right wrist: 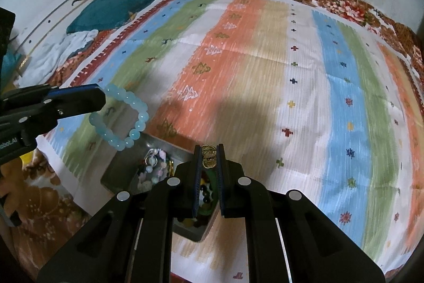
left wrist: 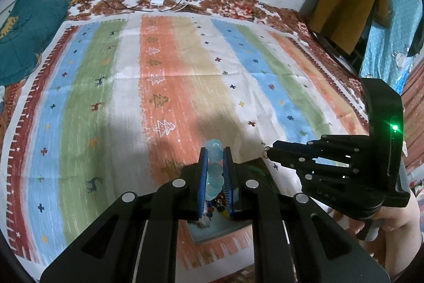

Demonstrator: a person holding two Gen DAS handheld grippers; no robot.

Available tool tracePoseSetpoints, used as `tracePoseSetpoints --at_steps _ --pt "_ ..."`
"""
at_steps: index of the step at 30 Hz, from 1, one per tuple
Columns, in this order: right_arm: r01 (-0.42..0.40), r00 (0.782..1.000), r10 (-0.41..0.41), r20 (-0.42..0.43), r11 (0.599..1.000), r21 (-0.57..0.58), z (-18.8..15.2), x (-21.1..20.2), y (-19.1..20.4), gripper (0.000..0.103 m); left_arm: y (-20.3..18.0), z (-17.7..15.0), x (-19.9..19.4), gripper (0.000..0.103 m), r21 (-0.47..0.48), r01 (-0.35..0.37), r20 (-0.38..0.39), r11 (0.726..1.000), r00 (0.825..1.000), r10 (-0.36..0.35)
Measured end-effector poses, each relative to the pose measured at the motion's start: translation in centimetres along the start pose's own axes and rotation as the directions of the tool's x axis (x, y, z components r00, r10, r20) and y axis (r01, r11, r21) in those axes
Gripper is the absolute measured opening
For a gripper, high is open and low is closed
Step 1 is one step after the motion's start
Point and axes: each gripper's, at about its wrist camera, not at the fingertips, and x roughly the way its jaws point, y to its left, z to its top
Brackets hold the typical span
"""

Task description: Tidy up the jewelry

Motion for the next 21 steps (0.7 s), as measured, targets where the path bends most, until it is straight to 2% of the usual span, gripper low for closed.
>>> tracePoseSetpoints --at_steps 14,19,20,21 --pt "-0.019 1.000 0.019 -0.008 1.000 -0.016 -1.4 -0.4 1.0 0.012 -1.1 -1.8 0.8 0.011 0.018 -0.001 -0.031 1.000 1.000 0.001" --pt "-0.045 0.999 0.045 -0.030 0.999 -0.010 -1.5 0.1 1.1 0.013 -0.5 -2.0 1.9 0.011 0.014 -0.047 -0.083 0.999 0.995 0.049" --pt "-0.046 0.998 0.046 -0.033 0.999 -0.008 -1.5 0.2 1.0 0.013 -0.3 -2.0 2.0 0.018 0.017 -0.068 -0.085 0.998 0.994 0.069" --pt "-0.046 0.998 0.046 -0.033 0.999 -0.006 -1.5 0.1 0.9 0.022 -0.1 -2.1 2.0 0.030 0.016 -0.098 -0.083 0.995 0.992 0.100"
